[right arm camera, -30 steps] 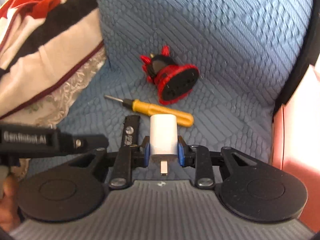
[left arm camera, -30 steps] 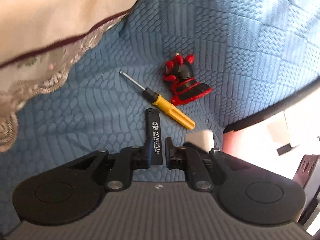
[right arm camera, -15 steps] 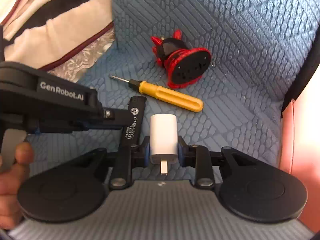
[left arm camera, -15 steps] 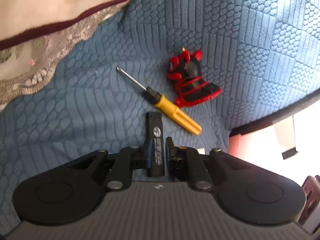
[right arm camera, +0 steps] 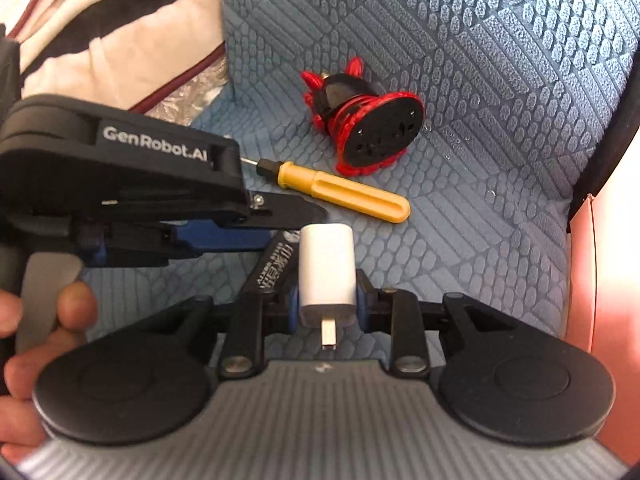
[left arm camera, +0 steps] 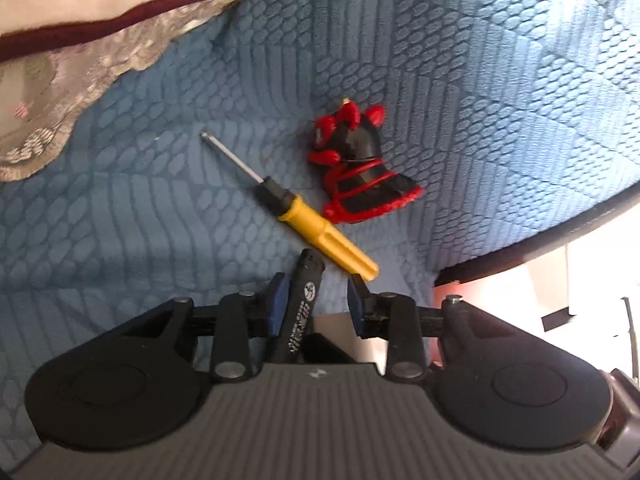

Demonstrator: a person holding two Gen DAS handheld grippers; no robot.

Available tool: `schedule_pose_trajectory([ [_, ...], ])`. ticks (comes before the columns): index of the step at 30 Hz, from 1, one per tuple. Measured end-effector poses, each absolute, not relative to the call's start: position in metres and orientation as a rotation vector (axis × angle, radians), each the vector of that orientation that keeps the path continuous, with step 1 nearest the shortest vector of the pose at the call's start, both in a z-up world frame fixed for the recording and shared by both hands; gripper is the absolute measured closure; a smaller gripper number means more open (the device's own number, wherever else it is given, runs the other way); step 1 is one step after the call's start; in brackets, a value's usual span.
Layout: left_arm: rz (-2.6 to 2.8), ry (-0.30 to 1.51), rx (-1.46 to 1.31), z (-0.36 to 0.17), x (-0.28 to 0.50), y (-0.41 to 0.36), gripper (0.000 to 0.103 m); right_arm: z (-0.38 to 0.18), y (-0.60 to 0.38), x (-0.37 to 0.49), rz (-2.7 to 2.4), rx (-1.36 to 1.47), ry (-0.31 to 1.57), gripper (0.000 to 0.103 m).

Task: Organize rigid objects
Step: 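Grasp the black strap tag with the left gripper while the right gripper holds the charger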

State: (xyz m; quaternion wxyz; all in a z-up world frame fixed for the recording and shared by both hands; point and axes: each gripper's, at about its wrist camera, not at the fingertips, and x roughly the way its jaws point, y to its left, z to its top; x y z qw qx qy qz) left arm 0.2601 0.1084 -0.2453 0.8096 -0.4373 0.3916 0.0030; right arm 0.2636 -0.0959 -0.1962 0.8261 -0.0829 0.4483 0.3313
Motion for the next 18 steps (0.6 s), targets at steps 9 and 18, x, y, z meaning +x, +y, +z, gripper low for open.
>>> schedule_pose_trajectory([
  [9, -0.042, 0.83, -0.993, -0.2487, 0.2608, 0.1119, 0.067, -0.1966, -0.1011, 0.2625, 0.7, -0.124, 0.956, 0.073],
  [18, -0.016, 0.832, -0.966, -0.2554, 0.262, 0.1088, 0.085, -0.1968, -0.1028, 0.2599, 0.691, -0.08, 0.965, 0.073],
])
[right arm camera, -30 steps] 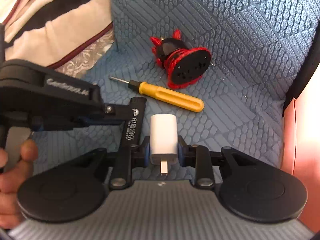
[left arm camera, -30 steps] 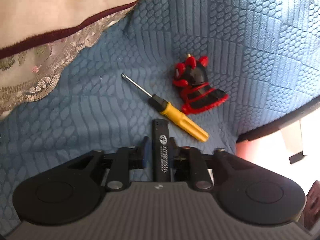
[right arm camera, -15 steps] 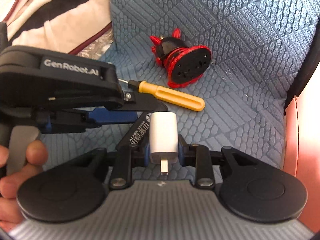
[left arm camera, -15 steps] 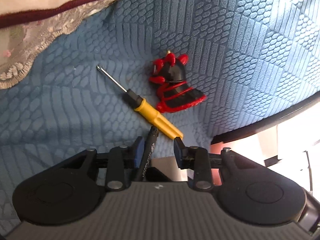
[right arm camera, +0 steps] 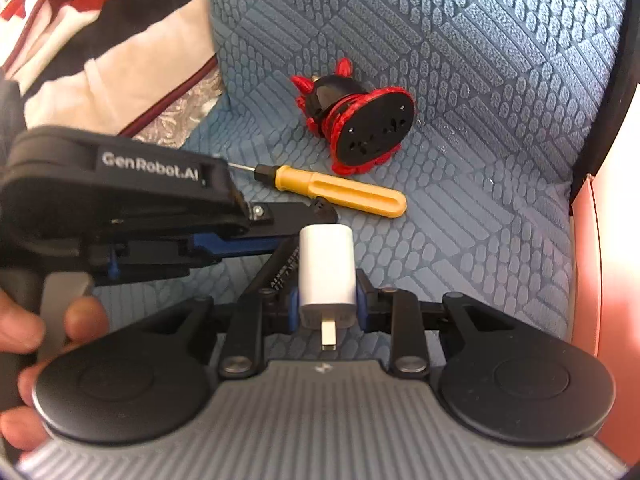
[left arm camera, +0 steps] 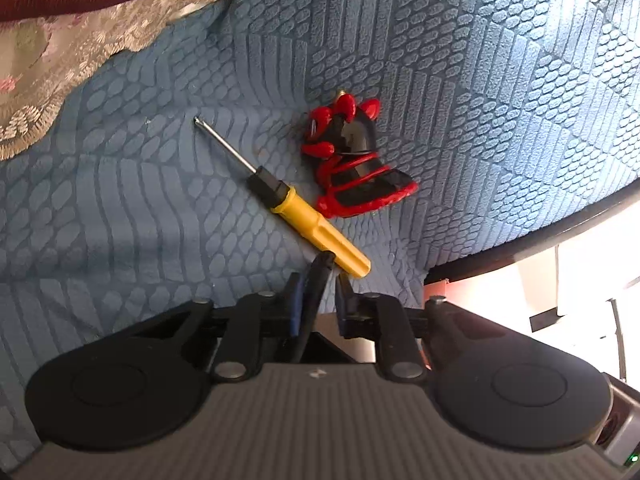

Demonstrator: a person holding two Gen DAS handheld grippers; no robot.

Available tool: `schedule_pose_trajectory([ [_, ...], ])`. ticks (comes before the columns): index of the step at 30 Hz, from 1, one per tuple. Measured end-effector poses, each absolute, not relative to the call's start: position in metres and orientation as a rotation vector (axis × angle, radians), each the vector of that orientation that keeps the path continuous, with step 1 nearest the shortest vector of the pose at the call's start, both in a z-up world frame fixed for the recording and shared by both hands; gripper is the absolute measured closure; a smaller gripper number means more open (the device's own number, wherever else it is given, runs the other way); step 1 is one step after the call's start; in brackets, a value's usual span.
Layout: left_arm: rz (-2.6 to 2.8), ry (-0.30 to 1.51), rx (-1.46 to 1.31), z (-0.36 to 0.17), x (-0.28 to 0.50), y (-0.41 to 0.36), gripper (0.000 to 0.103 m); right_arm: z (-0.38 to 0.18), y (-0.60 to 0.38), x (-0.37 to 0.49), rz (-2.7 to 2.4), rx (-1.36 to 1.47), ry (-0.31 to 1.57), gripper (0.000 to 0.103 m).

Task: Organize rigid objects
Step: 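Lift the black strap with the left gripper while the right gripper lifts the white charger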

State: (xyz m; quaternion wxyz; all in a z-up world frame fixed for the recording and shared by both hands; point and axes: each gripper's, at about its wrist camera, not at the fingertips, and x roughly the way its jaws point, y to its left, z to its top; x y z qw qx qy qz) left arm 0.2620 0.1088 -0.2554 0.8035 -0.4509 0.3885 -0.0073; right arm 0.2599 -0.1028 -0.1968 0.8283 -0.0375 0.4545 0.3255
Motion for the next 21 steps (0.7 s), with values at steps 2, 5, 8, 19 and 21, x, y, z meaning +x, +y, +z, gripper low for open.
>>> schedule_pose_trajectory([
  [2, -0.01, 0.839, -0.95, -0.257, 0.263, 0.108, 0.087, -0.197, -0.104, 0.259, 0.693, -0.075, 0.965, 0.073],
  [5, -0.003, 0.848, -0.894, -0.256, 0.266, 0.103, 0.087, -0.196, -0.102, 0.258, 0.694, -0.093, 0.961, 0.073],
  [8, -0.002, 0.85, -0.823, -0.253, 0.268, 0.097, 0.088, -0.196, -0.101, 0.256, 0.692, -0.111, 0.958, 0.073],
  [19, 0.005, 0.87, -0.582, -0.241, 0.276, 0.07, 0.092, -0.195, -0.114, 0.237, 0.625, -0.105, 0.957, 0.073],
  [21, 0.017, 0.876, -0.546, -0.238, 0.274, 0.065, 0.092, -0.195, -0.116, 0.233, 0.614, -0.122, 0.951, 0.073],
])
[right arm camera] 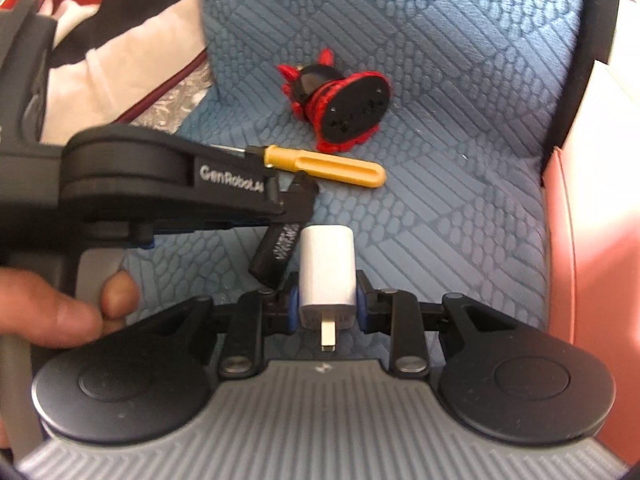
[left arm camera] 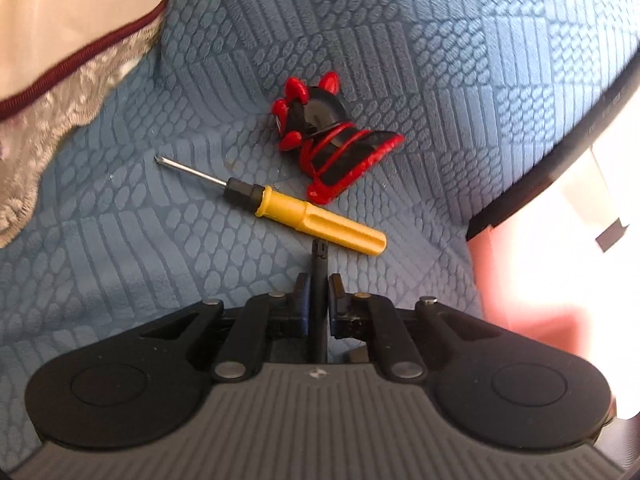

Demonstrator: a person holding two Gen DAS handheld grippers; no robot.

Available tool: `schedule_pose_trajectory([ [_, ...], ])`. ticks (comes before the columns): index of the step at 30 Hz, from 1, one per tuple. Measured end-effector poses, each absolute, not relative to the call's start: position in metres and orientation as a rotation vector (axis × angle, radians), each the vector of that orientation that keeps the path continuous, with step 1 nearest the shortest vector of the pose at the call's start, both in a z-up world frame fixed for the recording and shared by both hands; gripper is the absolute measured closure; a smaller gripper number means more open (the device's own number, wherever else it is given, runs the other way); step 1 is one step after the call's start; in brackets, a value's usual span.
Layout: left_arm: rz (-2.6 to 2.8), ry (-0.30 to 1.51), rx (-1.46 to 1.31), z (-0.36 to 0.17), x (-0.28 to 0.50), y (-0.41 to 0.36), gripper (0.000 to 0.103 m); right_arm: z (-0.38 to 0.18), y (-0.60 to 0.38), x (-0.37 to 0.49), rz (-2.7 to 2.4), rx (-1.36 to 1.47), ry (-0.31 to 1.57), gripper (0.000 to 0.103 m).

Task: Organize rigid objects
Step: 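Lift the black strap with the left gripper while the right gripper lifts the white charger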

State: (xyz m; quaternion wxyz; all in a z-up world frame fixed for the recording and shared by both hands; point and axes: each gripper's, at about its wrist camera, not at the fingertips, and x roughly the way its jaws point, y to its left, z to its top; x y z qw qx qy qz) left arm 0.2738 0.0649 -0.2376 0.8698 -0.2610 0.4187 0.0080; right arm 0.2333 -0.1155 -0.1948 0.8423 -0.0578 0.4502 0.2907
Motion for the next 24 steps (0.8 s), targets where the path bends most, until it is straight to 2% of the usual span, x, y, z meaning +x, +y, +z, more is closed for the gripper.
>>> schedule_pose_trajectory([
  [10, 0.029, 0.92, -0.533, -0.22, 0.234, 0.062, 0.092, -0.178, -0.108, 0.194, 0.643, -0.222, 0.9, 0.073],
  [24, 0.014, 0.993, -0.462, -0.215, 0.167, 0.032, 0.092, -0.178, -0.13, 0.131, 0.616, -0.183, 0.942, 0.073],
])
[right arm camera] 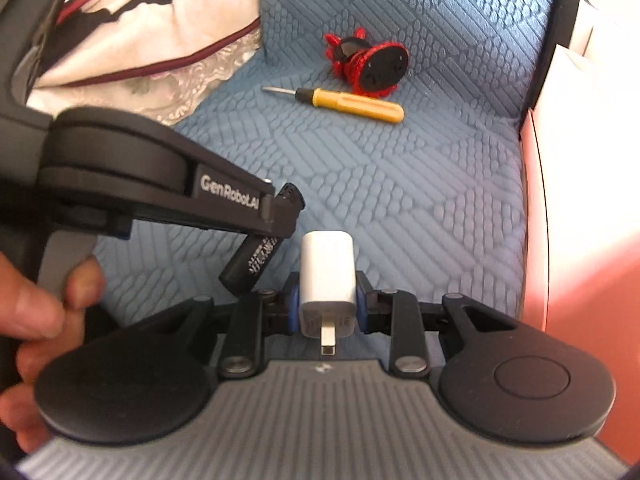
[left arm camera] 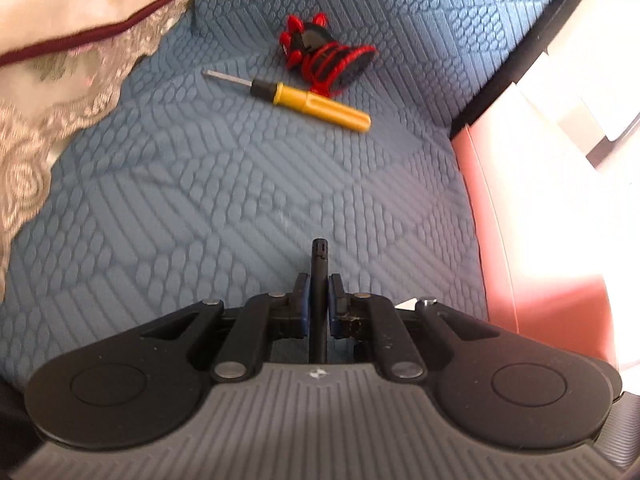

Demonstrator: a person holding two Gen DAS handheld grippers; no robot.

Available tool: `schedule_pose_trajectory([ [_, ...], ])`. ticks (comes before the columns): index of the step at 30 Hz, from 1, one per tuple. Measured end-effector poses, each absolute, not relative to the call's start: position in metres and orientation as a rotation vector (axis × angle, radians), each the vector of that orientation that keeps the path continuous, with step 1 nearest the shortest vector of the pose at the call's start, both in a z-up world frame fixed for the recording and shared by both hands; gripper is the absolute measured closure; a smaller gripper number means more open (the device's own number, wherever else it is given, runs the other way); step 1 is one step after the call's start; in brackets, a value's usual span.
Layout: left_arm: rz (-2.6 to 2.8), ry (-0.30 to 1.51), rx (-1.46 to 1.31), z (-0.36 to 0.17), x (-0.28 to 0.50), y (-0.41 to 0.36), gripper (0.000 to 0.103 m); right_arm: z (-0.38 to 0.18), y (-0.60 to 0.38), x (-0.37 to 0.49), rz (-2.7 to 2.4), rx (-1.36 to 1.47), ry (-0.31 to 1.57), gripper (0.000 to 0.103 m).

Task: Organize rigid objects
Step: 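Lift the black strap with the left gripper while the right gripper lifts the white charger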

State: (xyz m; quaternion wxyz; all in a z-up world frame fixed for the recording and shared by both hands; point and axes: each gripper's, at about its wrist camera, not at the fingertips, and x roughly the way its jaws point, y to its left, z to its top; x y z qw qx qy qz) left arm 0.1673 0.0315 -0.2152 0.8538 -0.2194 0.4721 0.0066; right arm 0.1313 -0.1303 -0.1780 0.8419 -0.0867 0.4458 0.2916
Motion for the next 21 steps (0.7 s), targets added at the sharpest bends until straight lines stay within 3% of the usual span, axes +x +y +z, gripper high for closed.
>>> schedule_pose_trajectory([
  [21, -0.025, 0.984, -0.49, -0.222, 0.182, 0.026, 0.092, -0.183, -0.124, 0.13, 0.555, -0.19, 0.947, 0.073],
])
